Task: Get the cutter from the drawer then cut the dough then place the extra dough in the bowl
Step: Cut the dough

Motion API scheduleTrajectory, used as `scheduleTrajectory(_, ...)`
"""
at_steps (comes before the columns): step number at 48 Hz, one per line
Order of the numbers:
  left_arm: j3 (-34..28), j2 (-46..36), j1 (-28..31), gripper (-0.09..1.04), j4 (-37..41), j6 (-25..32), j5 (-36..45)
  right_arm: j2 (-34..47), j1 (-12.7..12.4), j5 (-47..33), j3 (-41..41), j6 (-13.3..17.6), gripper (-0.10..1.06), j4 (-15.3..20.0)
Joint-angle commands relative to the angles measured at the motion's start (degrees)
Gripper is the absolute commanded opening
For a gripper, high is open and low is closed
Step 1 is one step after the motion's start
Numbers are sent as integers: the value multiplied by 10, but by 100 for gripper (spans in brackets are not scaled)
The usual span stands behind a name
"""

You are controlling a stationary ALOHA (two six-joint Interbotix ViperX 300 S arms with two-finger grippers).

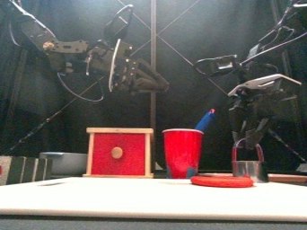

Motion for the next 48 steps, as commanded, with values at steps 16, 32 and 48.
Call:
scheduleTrajectory(16,-2,-1,2,60,-11,-1,-1,-32,59,18,-60,13,40,53)
scheduleTrajectory(32,-1,4,-2,60,-19,-1,-1,0,96,25,-105,20,40,81)
scheduleTrajectory(48,7,4,-2,60,-27,-1,-1,18,112,28,-119,142,40,-41)
